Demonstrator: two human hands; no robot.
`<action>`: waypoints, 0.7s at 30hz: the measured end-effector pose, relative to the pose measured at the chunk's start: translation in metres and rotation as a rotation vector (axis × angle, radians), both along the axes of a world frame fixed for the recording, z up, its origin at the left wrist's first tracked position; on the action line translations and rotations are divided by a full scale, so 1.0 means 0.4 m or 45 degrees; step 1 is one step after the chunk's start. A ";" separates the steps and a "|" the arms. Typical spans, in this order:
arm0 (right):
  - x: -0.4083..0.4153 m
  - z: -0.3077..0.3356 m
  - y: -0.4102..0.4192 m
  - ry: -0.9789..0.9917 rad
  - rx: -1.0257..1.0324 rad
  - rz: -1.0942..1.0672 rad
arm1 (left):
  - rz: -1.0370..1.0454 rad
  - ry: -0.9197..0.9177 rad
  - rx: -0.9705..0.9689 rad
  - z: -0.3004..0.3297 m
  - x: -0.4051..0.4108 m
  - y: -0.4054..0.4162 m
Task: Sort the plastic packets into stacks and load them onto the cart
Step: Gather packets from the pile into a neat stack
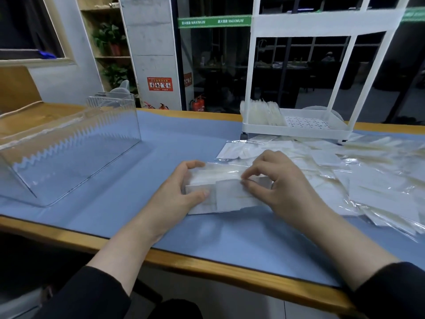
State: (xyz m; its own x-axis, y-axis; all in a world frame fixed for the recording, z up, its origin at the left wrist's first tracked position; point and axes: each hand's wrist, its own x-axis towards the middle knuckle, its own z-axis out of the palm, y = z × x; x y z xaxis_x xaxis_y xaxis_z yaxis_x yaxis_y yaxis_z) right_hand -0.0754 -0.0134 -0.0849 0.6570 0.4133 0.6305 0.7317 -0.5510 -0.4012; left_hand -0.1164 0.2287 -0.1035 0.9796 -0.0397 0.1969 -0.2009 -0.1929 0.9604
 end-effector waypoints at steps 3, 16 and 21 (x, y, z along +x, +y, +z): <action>-0.003 -0.015 0.035 0.102 0.065 -0.056 | -0.020 0.019 -0.040 0.011 -0.008 -0.008; -0.024 -0.047 0.049 0.498 0.355 0.021 | 0.127 0.012 -0.229 0.024 -0.010 -0.074; -0.027 -0.058 0.039 0.457 0.241 -0.001 | 0.676 -0.062 -0.231 0.014 0.013 -0.116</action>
State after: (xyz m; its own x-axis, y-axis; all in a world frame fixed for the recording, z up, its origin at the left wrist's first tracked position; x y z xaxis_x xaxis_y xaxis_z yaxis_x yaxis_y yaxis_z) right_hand -0.0863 0.0021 -0.1082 0.8497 0.3113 0.4256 0.5259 -0.4437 -0.7256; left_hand -0.1113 0.1823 -0.0979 0.8455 0.4950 0.2002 -0.1663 -0.1121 0.9797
